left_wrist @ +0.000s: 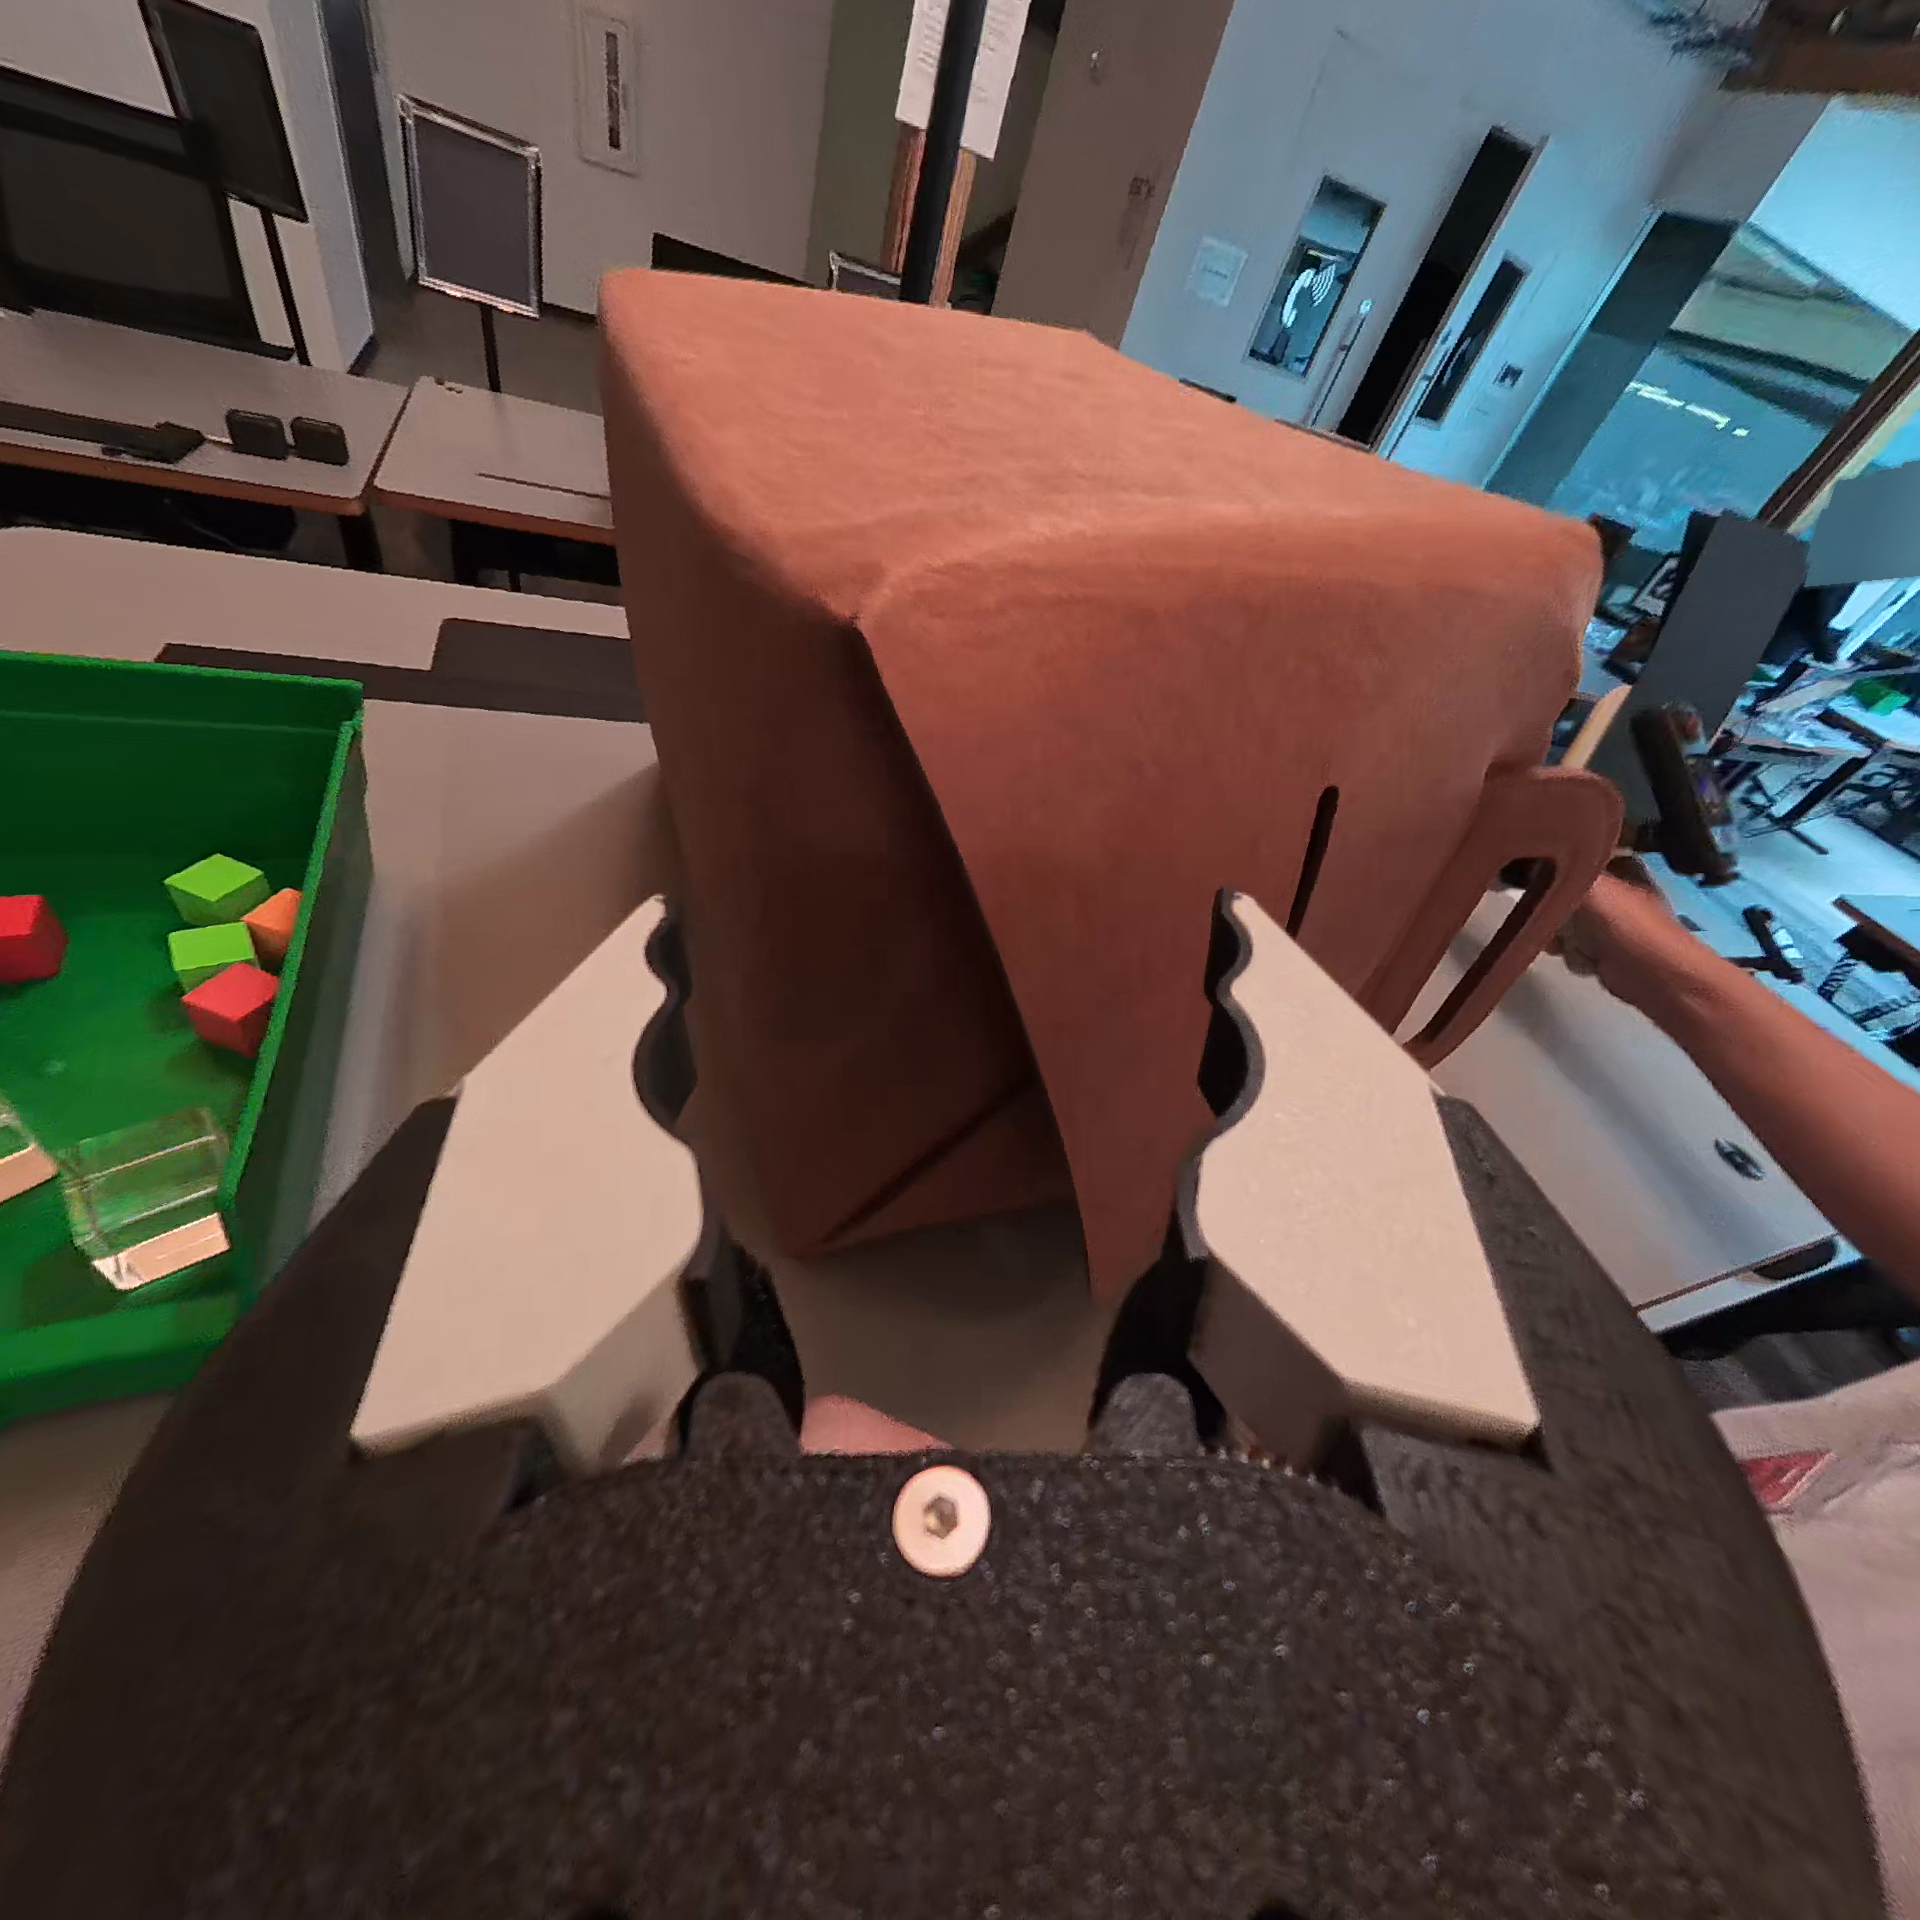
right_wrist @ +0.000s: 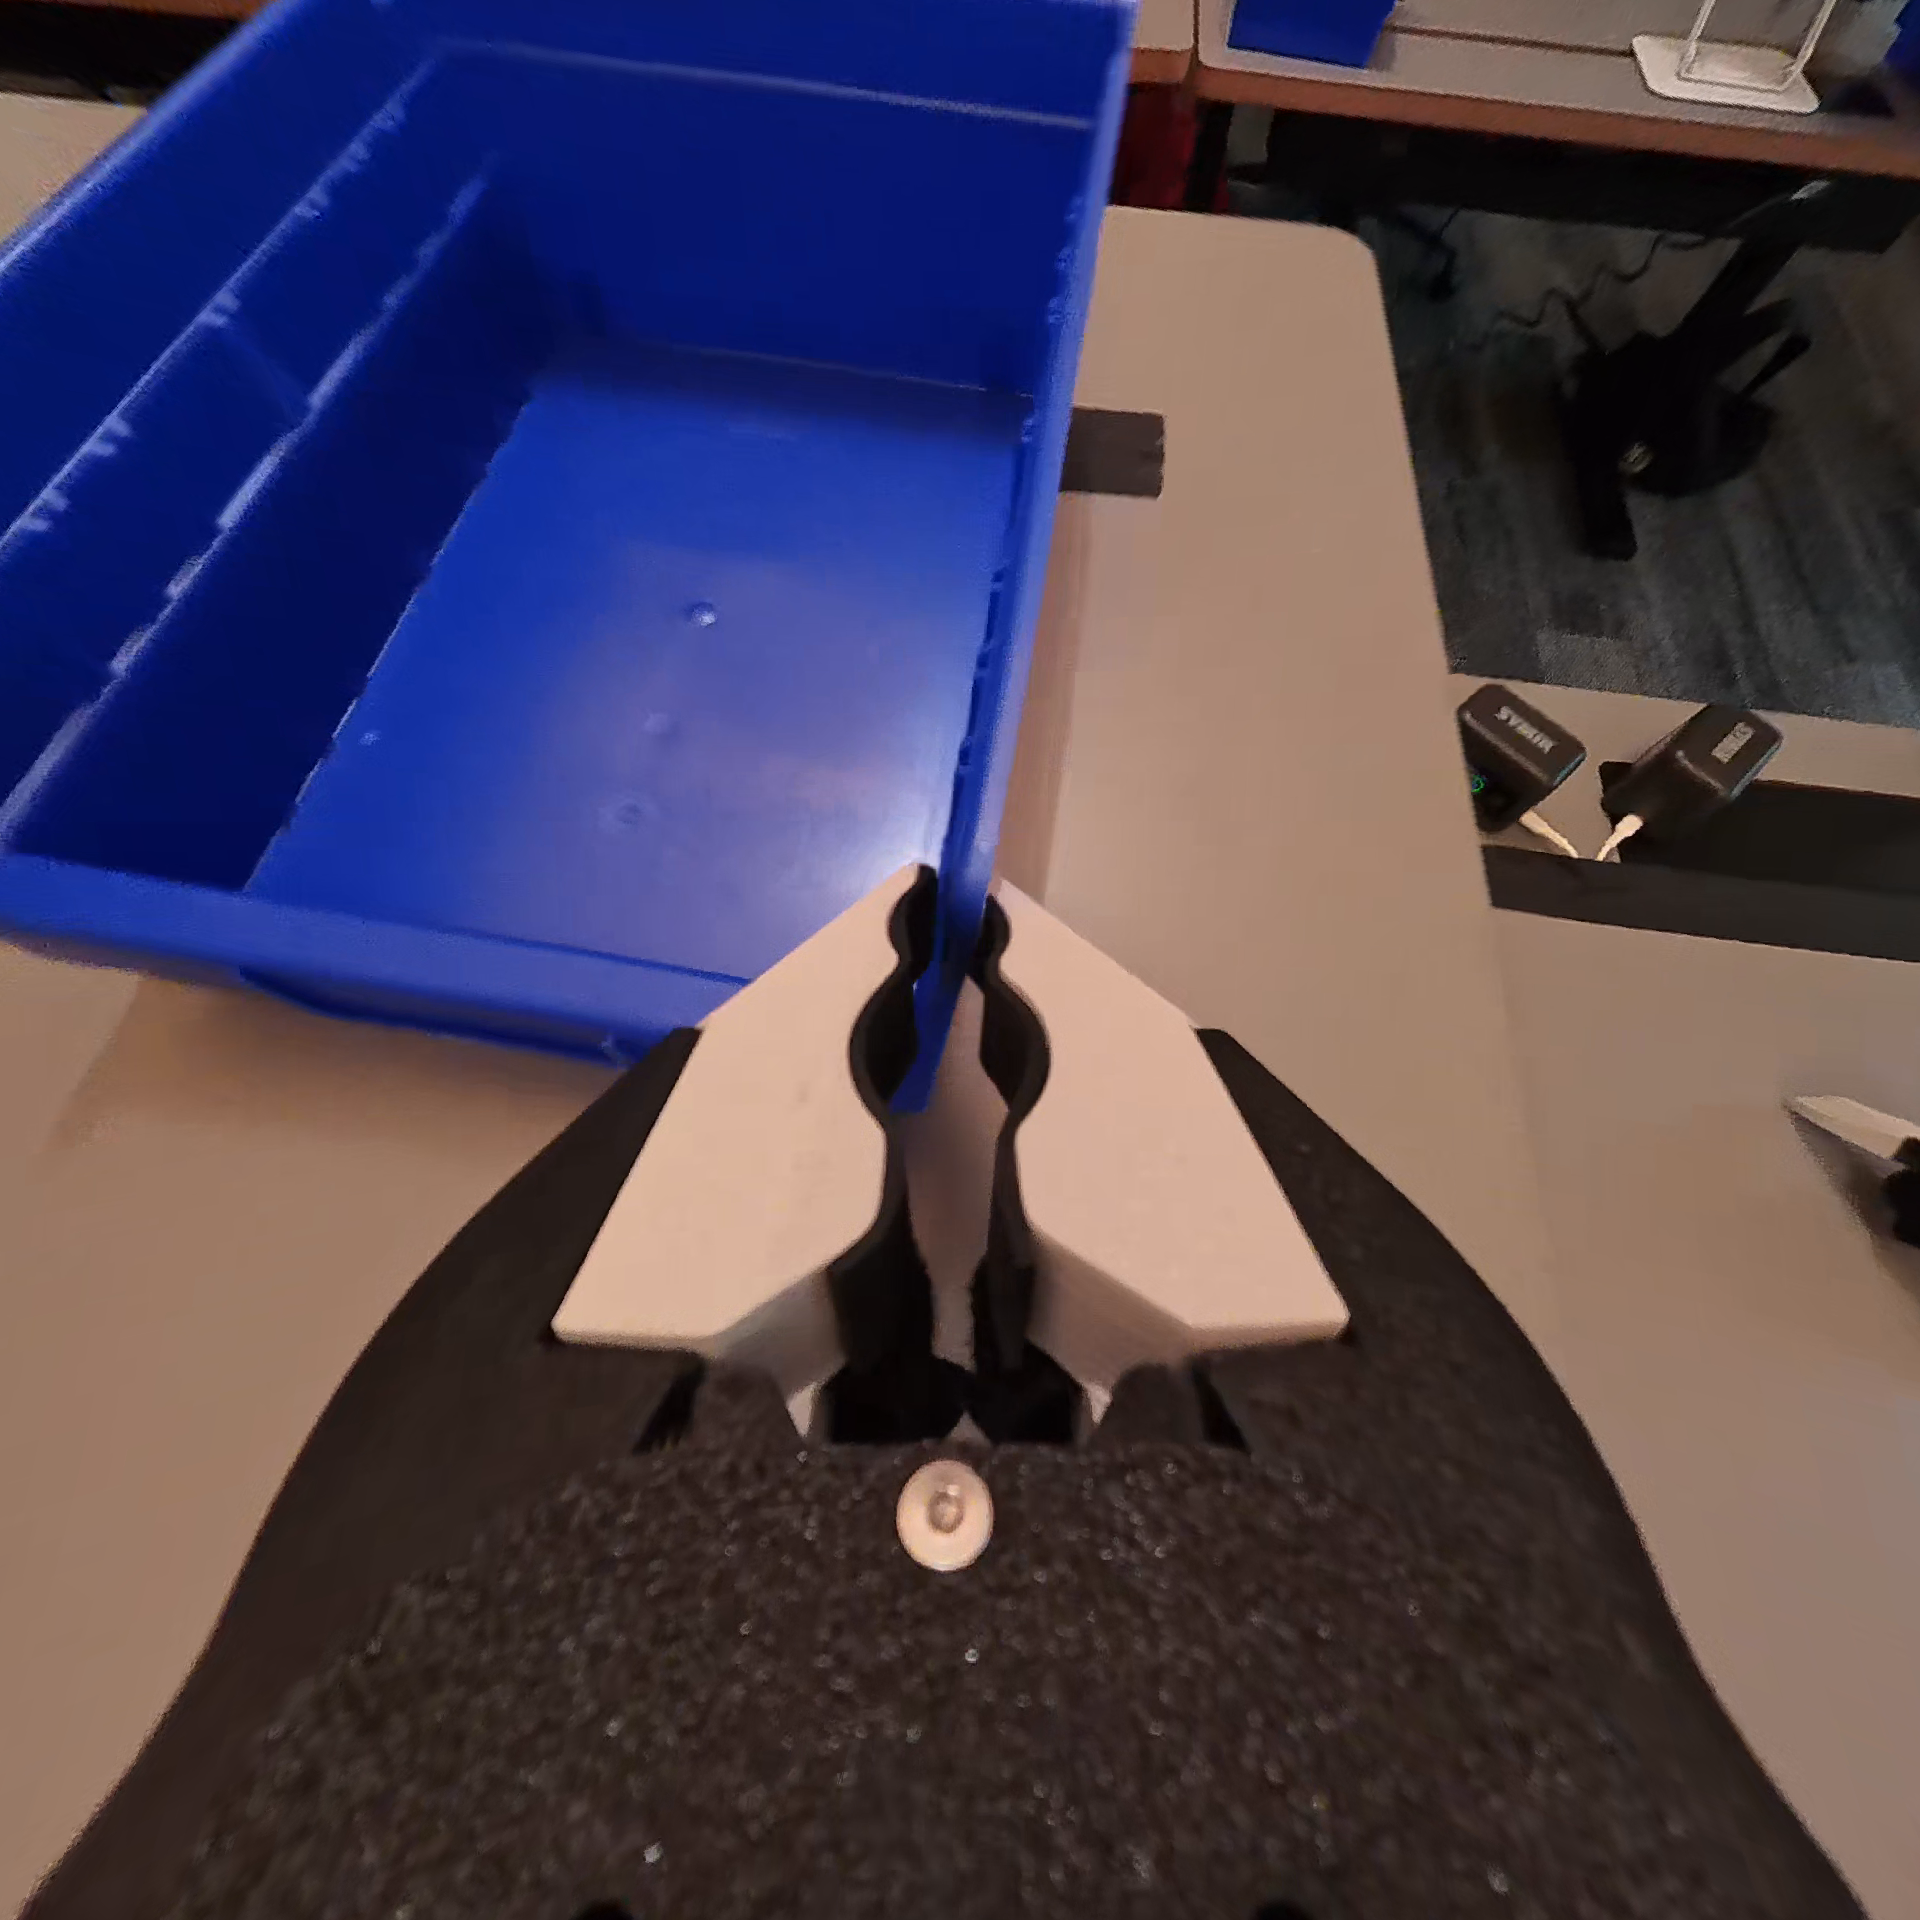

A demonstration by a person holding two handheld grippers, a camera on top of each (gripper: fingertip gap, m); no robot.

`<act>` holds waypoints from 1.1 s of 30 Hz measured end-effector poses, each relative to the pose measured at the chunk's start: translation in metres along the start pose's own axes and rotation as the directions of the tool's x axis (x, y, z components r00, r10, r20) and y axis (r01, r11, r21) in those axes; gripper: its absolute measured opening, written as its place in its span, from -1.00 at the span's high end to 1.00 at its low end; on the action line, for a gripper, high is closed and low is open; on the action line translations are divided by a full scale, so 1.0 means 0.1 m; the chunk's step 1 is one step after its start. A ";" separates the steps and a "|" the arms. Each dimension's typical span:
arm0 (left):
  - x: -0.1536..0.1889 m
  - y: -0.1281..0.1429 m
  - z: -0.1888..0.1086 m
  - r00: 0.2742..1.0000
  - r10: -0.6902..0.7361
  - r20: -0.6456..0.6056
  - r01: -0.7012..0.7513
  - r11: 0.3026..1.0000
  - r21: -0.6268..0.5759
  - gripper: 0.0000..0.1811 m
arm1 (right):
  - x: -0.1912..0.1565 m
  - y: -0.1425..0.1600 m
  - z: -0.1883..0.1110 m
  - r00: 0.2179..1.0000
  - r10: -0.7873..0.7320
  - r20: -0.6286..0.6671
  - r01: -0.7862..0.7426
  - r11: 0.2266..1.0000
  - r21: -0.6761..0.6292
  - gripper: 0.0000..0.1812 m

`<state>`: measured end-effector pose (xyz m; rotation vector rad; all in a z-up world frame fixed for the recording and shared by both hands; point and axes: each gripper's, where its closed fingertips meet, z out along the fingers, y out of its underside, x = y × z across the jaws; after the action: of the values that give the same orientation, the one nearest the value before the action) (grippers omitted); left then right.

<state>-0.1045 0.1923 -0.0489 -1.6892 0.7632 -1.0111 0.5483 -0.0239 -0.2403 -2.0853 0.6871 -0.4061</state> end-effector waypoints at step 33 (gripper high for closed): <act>-1.24 0.79 -1.38 0.998 0.005 -0.059 -0.027 0.926 -0.375 -0.05 | -2.11 0.50 -2.99 0.989 0.011 0.150 -0.058 0.948 0.312 0.63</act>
<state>-0.2858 0.2140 -0.1344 -1.9814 1.0603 -0.9463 0.2098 -0.1125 -0.1205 -1.7764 0.5322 -0.3167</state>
